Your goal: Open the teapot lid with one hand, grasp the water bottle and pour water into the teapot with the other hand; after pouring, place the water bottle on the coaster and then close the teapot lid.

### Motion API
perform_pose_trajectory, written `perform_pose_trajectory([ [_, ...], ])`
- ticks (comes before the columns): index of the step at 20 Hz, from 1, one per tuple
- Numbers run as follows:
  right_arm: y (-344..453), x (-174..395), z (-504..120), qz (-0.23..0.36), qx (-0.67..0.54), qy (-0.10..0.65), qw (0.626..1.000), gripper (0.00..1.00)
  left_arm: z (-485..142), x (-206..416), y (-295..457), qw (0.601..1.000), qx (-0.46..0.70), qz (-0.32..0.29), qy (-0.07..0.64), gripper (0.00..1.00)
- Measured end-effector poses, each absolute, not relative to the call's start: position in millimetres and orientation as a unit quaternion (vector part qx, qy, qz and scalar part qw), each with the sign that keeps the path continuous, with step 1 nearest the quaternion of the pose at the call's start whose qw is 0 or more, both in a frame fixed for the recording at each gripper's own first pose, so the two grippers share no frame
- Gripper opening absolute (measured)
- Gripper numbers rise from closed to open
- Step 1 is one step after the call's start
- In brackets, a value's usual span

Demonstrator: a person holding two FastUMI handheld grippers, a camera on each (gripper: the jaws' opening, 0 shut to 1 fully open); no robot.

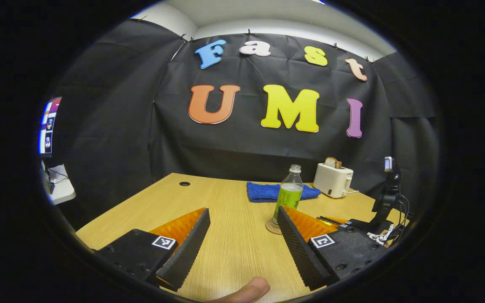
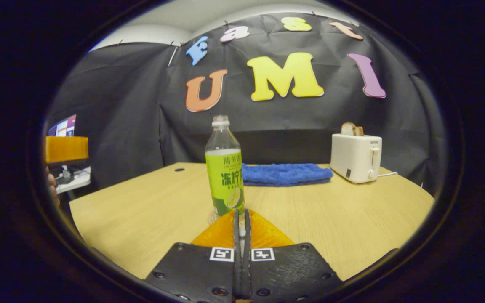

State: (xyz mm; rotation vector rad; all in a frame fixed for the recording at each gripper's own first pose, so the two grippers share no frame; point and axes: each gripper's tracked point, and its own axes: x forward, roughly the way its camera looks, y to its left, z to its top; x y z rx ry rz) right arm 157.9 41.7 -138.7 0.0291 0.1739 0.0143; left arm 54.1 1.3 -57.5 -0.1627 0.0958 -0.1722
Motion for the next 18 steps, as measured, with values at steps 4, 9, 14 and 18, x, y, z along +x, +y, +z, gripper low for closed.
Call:
perform_pose_trajectory([
  [4,43.6,157.1,-133.5,-0.003,0.016,0.083,0.996,0.01,-55.6,50.8,1.3,0.992,-0.078,-0.091,0.045,1.0],
  [9,46.8,145.9,-106.4,-0.001,0.007,0.067,0.998,0.29,-52.9,44.8,-4.2,0.99,-0.078,-0.107,0.047,0.99],
  [14,49.6,115.6,-48.6,-0.005,-0.012,0.023,1.0,0.96,-41.1,37.0,-2.2,0.991,-0.079,-0.105,0.037,0.99],
  [18,31.7,78.2,0.9,-0.039,-0.018,0.002,0.999,0.97,-26.2,25.8,-3.2,0.992,-0.074,-0.101,0.023,0.99],
])
